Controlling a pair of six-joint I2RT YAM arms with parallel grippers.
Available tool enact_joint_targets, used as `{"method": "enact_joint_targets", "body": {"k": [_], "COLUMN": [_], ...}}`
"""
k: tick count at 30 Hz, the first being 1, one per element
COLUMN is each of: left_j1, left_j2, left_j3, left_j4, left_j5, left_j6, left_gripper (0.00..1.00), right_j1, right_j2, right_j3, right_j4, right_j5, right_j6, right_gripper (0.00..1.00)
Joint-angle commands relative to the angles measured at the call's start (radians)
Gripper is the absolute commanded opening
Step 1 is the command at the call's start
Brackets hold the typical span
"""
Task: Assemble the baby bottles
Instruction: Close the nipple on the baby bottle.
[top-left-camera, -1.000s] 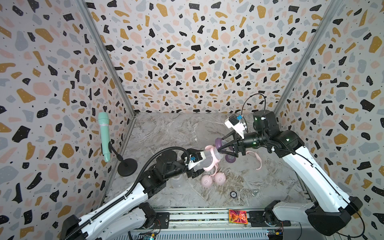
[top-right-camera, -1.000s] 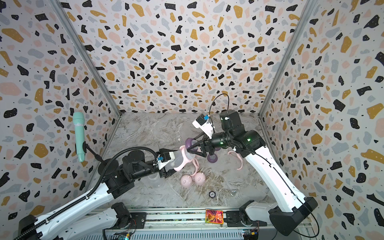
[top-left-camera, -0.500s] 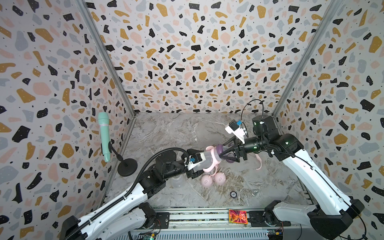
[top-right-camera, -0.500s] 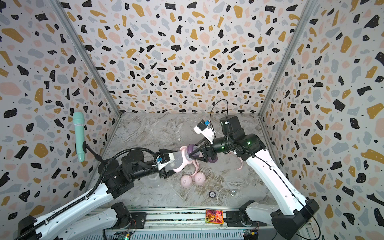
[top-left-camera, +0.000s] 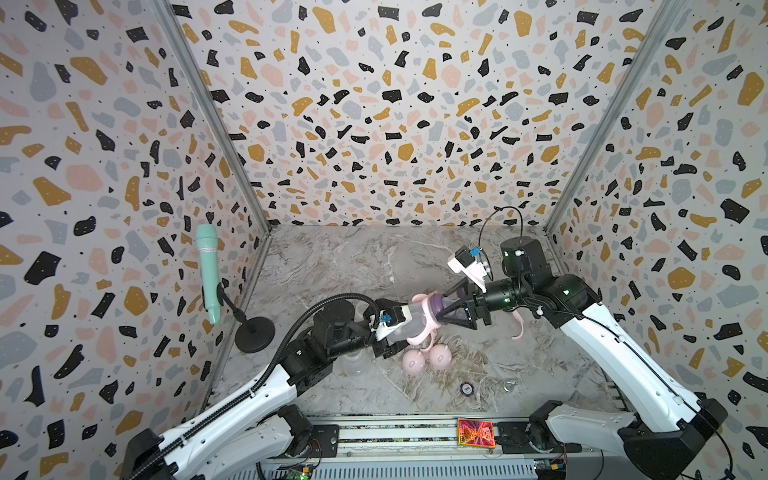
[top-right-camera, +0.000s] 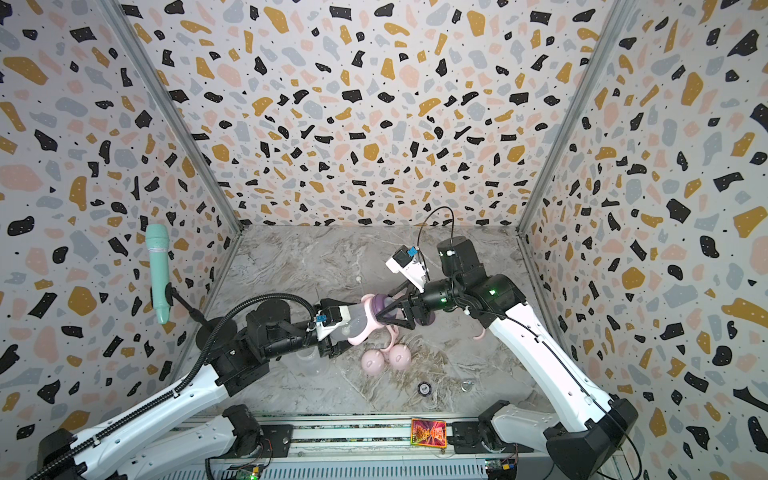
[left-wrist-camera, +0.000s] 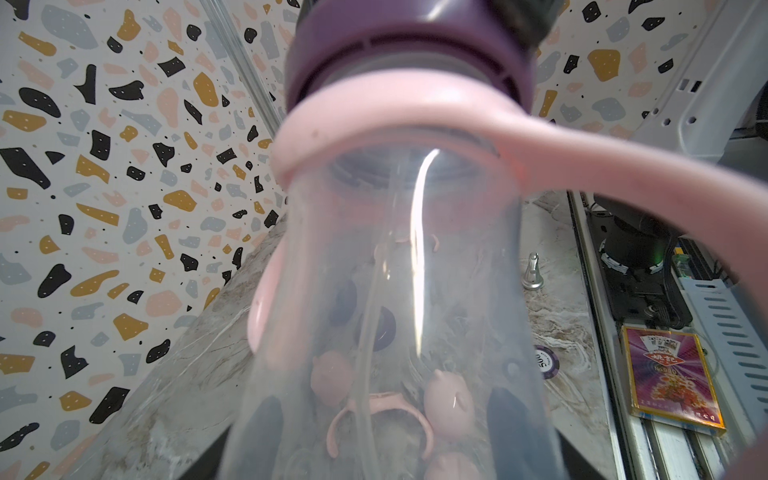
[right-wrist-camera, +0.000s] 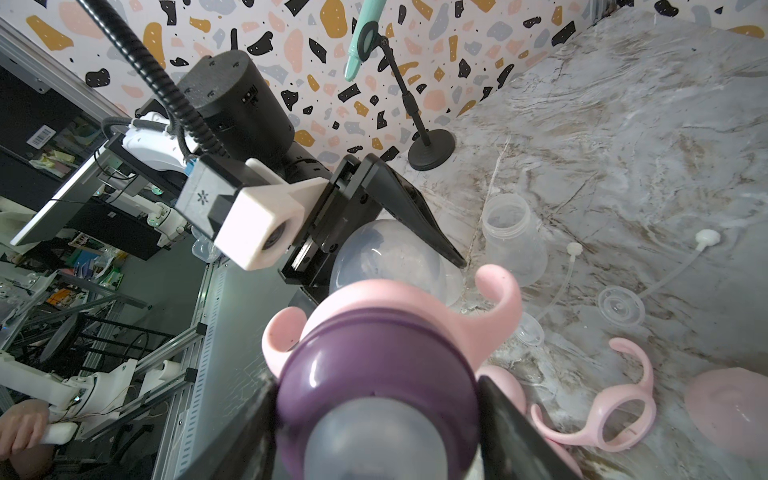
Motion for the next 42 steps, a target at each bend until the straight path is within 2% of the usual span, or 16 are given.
{"method": "enact_joint_targets", "body": {"k": [1, 7, 17, 20, 26, 30, 37, 42], "left_j1": [-0.008, -0.008, -0.010, -0.008, -0.009, -0.009, -0.009, -0.010], "left_j2": [-0.003, -0.035, -0.076, -0.069, -0.011, 0.007, -0.045, -0.082], "left_j3": [0.032, -0.018, -0.075, -0.054, 0.025, 0.051, 0.004, -0.030], "left_j4": [0.059, 0.150, 0.268, 0.214, 0.070, 0.045, 0.174, 0.284], "left_j5": [0.071, 0.059, -0.033, -0.001, 0.171, 0.251, 0.209, 0.076], "left_j6": [0.059, 0.109, 0.219, 0.249, 0.250, 0.240, 0.198, 0.183], "left_gripper": [0.00, 0.00, 0.00, 0.00, 0.00, 0.00, 0.00, 0.00], "right_j1": [0.023, 0.072, 0.127, 0.135, 0.197, 0.244, 0.244, 0.234], "right_j2": [0.017, 0.020, 0.089, 0.092, 0.067, 0.060, 0.041, 0.048], "right_j3": [0.012, -0.045, -0.045, -0.027, 0.001, 0.034, -0.016, -0.112], "right_j4": [0.001, 0.055, -0.007, -0.029, -0.050, -0.060, 0.021, 0.208], "right_j5": [-0.046, -0.114, -0.105, -0.045, 0.166, 0.280, 0.176, 0.114], "right_j6": [-0.026, -0.025, -0.092, -0.121, -0.206, -0.222, -0.170, 0.022], "right_gripper": [0.00, 0.00, 0.00, 0.00, 0.00, 0.00, 0.00, 0.00]}}
